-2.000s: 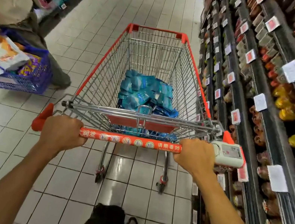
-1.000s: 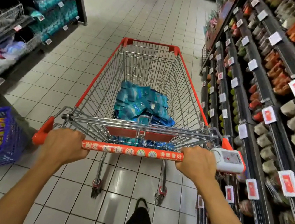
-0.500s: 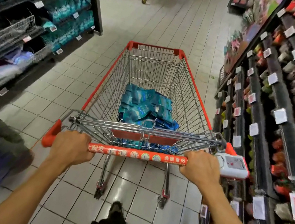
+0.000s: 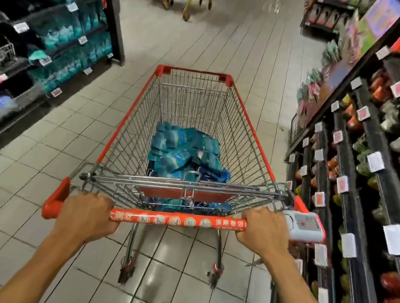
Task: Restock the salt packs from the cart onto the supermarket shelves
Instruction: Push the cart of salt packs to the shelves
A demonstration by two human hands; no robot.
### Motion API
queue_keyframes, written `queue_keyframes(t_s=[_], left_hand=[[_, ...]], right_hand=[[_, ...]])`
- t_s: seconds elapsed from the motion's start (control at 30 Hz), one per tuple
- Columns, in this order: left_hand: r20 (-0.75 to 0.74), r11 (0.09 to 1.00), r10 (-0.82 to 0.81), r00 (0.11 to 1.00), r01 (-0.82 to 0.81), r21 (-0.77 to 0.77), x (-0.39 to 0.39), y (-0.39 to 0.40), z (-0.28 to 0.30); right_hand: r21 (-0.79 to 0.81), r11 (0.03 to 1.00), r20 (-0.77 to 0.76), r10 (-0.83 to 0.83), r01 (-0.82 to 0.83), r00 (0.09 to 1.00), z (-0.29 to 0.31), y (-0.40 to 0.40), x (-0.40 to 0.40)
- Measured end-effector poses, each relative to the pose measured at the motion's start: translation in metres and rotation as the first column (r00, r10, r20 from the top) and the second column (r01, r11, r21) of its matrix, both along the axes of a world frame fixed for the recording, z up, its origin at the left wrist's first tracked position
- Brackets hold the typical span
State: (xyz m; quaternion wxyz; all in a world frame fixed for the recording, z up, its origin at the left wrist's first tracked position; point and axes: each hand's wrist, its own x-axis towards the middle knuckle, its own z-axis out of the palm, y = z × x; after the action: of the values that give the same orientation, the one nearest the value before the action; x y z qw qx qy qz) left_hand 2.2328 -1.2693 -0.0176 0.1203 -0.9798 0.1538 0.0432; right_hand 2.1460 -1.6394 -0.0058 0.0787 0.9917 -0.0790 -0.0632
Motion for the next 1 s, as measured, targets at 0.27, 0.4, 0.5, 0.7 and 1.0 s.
queue_keyframes(t_s=[0.27, 0.4, 0.5, 0.7, 1.0], left_hand=[[-0.005, 0.999, 0.050, 0.999, -0.050, 0.009, 0.105, -0.063, 0.002], [-0.005, 0.996, 0.085, 0.996, -0.086, -0.015, 0.153, -0.094, 0.000], [0.005, 0.994, 0.082, 0.997, -0.081, -0.073, 0.189, -0.117, -0.003], [-0.003, 0.971, 0.062, 0.998, -0.061, -0.231, 0.252, -0.161, 0.007], [-0.197, 0.898, 0.068, 0.978, -0.146, -0.415, 0.350, -0.214, 0.019]], right_hand=[[-0.025, 0.997, 0.024, 0.068, -0.067, 0.997, -0.003, -0.068, 0.127], [0.004, 0.995, 0.015, 0.102, -0.102, 0.995, -0.010, -0.103, 0.193], [0.015, 0.990, 0.012, 0.141, -0.141, 0.990, -0.011, -0.132, 0.241], [0.109, 0.936, 0.139, 0.318, -0.334, 0.938, 0.001, -0.147, 0.321], [0.231, 0.890, 0.197, 0.352, -0.393, 0.915, 0.004, -0.014, 0.421]])
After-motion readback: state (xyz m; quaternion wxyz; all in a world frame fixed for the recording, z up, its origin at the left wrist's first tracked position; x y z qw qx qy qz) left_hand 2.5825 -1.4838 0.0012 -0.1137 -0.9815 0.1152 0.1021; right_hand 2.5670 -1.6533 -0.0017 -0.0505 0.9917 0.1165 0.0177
